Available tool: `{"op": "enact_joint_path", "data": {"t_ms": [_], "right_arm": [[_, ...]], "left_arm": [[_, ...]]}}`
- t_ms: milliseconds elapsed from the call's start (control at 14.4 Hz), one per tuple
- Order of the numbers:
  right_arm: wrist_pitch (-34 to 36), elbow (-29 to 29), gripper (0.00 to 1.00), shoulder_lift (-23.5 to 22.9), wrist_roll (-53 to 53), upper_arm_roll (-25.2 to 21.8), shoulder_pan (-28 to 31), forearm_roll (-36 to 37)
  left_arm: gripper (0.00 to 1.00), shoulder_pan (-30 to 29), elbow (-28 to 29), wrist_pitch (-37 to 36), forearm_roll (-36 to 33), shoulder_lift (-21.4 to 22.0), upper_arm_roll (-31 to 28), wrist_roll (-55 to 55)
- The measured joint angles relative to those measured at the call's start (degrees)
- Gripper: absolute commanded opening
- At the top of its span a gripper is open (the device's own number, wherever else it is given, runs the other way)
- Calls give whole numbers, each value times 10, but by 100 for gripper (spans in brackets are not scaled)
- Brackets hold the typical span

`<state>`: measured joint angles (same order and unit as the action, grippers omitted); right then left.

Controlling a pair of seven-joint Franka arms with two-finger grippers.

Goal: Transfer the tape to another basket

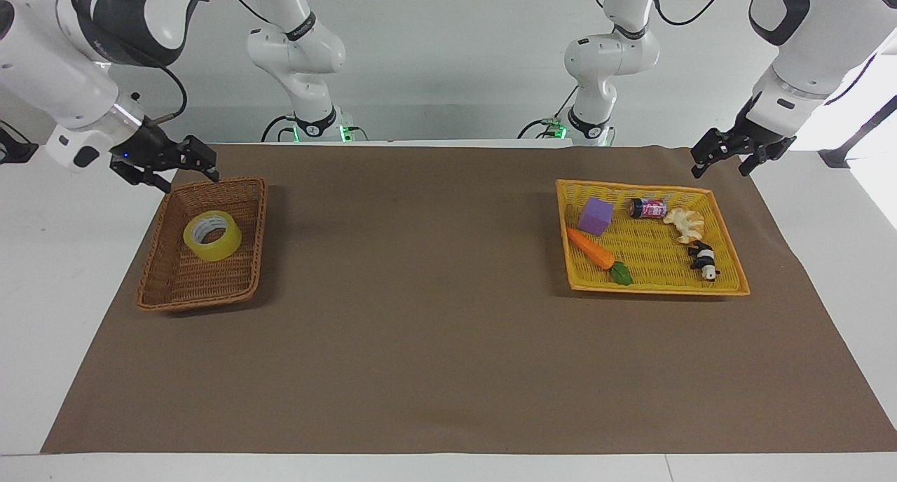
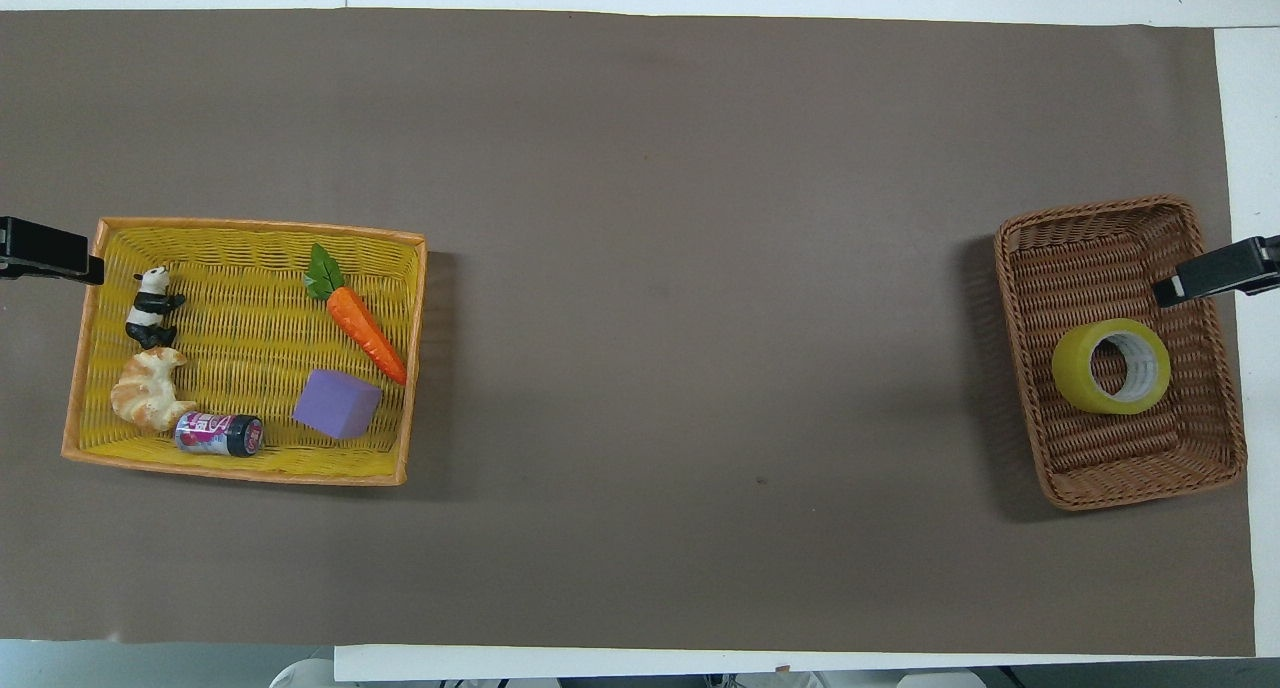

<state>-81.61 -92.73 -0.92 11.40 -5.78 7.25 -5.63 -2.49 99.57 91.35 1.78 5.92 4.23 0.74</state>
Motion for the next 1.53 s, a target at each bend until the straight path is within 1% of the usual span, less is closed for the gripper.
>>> {"op": "enact_joint_path", "data": {"t_ms": [139,417,696,974,1530], "right_arm": [[26,23,100,5,-37,0,-3,29],[27,35,100,11,-52,-1,-30,58],[24,35,100,16,-80,-5,-61,69],[21,35,100,12,-85,-25,-69,70],[16,35,100,19,-85,-27,-76,70]], "left_arm": [[100,0,-13,-15,0,0,-1,0],[100,8,-23,-29,0,0,-1,0],[100,15,-21,-30,0,0,1,0],[100,15,-20,-30,0,0,-1,0],[100,14,-20,-33,0,0,-4,0]]}}
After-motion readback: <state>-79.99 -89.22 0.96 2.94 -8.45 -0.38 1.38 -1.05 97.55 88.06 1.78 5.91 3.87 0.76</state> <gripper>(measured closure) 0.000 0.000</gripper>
